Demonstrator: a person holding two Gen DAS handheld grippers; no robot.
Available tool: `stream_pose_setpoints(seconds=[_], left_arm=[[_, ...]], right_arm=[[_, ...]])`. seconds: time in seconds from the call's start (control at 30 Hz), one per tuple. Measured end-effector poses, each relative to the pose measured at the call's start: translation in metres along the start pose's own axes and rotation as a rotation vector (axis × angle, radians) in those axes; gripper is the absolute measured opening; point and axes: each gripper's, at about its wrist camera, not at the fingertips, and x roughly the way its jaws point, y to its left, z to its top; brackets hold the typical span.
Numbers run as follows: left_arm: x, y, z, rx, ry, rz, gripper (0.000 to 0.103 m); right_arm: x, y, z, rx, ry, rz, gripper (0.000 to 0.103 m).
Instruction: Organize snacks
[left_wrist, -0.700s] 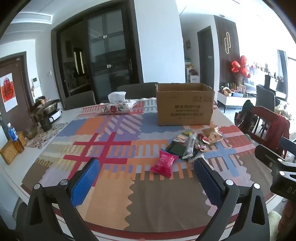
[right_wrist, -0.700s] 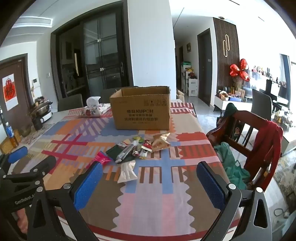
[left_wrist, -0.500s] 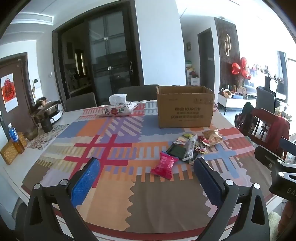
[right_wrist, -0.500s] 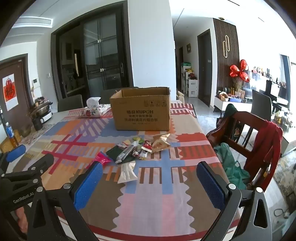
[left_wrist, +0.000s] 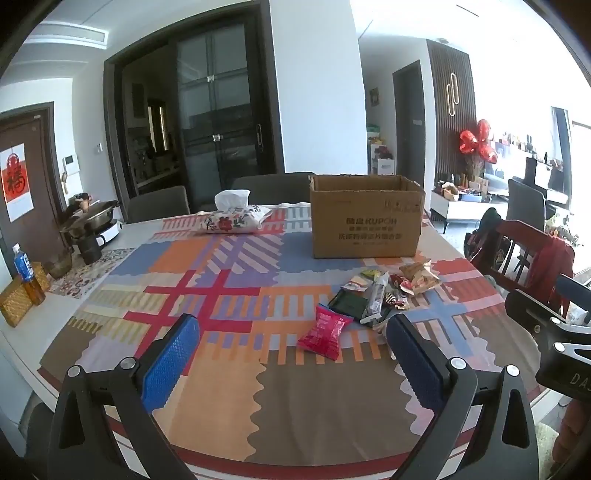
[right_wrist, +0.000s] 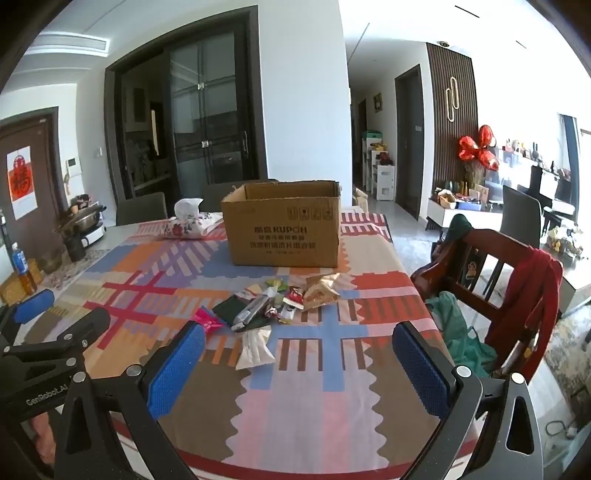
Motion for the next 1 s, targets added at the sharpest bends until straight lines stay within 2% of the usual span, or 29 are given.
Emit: stream_pose_setpoints(seconds=[1.0], left_arm=[[-0.0024,0.002,-0.0006,-0.005,-0.006,-0.003,0.103]], right_arm=[[-0.0012,0.0005,-0.0006,-0.004,-0.013,-0.001,0.102]])
